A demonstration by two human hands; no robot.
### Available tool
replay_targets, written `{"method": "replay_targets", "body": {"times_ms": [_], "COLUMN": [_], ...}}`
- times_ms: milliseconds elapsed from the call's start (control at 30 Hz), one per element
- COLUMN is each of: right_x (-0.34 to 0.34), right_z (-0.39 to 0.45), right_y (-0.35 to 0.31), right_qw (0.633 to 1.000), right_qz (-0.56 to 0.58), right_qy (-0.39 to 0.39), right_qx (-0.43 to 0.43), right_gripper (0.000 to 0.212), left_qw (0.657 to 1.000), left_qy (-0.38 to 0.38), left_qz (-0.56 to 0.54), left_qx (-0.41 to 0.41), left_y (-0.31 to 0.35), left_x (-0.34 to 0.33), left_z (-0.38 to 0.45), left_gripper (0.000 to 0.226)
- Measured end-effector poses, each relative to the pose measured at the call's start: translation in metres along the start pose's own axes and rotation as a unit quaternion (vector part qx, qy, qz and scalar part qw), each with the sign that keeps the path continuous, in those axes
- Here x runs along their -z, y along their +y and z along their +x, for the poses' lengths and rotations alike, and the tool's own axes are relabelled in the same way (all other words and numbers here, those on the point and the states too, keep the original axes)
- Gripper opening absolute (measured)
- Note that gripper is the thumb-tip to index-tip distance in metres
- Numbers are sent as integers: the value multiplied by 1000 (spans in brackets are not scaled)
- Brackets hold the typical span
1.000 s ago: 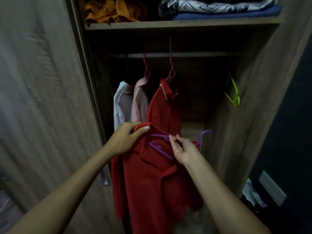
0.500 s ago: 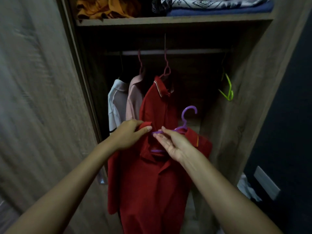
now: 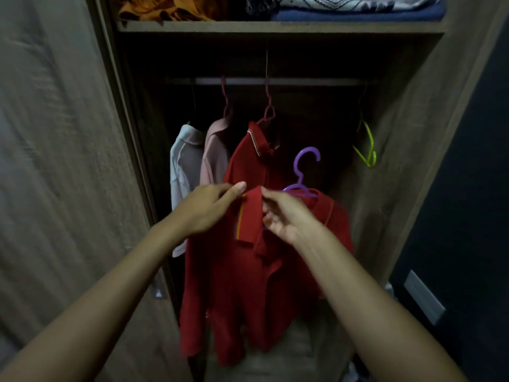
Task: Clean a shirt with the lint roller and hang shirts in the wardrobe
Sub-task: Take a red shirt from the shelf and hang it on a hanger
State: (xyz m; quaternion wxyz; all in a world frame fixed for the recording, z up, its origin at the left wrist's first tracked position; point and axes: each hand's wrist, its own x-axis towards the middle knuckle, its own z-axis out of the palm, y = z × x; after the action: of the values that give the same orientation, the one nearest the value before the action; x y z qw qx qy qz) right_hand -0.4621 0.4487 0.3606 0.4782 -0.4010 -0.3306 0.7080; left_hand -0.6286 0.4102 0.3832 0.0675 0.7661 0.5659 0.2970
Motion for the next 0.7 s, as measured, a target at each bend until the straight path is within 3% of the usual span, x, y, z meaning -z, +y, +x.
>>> {"method": "replay_targets", "body": {"times_ms": [133, 200, 267, 367, 467, 600, 633, 700], "right_x": [11, 8, 3, -5, -6, -1, 3, 15], "right_z": [8, 7, 10, 14, 11, 12, 12, 10], "right_y": [-1, 3, 4, 5, -1, -6, -4, -1], "right_qw": [998, 995, 990, 970, 973, 975, 973, 965], "right_qz": [-51, -92, -110, -165, -177, -173, -192, -243], "right_qy": [33, 41, 69, 109, 120, 108, 102, 83], "right_qx": [-22, -19, 46, 138, 91, 93, 83, 46], "right_gripper": [23, 28, 27, 21, 24, 85, 78, 29], "left_qw": [994, 997, 995, 984, 983, 984, 982, 980], "left_qy": [-103, -54, 41, 140, 156, 61, 39, 54], "left_qz": [-31, -4, 12, 33, 26, -96, -121, -131], "left_qx": [-15, -48, -89, -108, -94, -136, -141, -136], "left_y": [-25, -26, -21, -17, -14, 5, 8, 6], "left_x": [-3, -15, -23, -34, -49, -47, -44, -40], "left_z": [-10, -10, -6, 0, -7, -9, -8, -5], "left_gripper": [22, 33, 40, 34, 42, 47, 48, 55]}}
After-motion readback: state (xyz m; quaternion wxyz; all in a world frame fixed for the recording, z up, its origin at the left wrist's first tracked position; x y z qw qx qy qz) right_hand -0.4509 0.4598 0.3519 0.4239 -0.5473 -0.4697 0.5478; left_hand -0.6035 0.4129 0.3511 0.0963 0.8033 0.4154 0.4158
